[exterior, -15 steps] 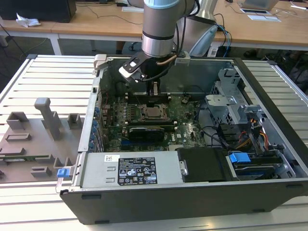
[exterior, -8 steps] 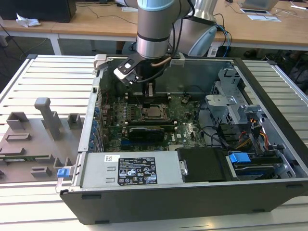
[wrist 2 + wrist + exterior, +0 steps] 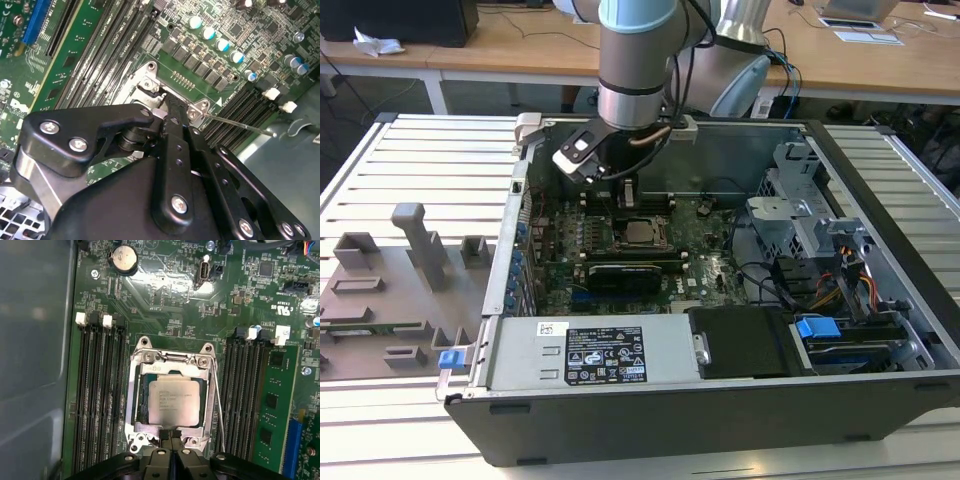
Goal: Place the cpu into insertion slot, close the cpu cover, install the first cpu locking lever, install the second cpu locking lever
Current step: 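Close the cpu cover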
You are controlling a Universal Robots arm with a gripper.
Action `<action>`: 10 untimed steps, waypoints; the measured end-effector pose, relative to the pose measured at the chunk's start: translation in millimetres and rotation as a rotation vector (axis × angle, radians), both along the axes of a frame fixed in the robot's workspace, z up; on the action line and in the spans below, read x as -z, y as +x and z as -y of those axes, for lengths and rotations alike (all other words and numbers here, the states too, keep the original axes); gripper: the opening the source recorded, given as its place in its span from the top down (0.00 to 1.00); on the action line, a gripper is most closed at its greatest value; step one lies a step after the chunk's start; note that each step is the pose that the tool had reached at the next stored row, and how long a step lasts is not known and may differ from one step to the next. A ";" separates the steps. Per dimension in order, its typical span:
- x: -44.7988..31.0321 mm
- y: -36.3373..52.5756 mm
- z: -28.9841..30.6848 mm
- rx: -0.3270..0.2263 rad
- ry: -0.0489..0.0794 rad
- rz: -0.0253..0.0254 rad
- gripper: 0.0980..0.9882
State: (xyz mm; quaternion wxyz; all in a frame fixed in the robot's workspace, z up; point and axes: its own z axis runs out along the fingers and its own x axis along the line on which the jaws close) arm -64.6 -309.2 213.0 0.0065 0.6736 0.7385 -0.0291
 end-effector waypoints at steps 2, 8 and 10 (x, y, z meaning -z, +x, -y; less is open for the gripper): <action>1.3 0.0 0.0 -0.001 0.000 -0.0001 0.99; 5.2 -1.7 0.0 -0.013 0.000 -0.0001 0.99; 5.6 -2.1 0.0 -0.019 0.000 -0.0001 0.99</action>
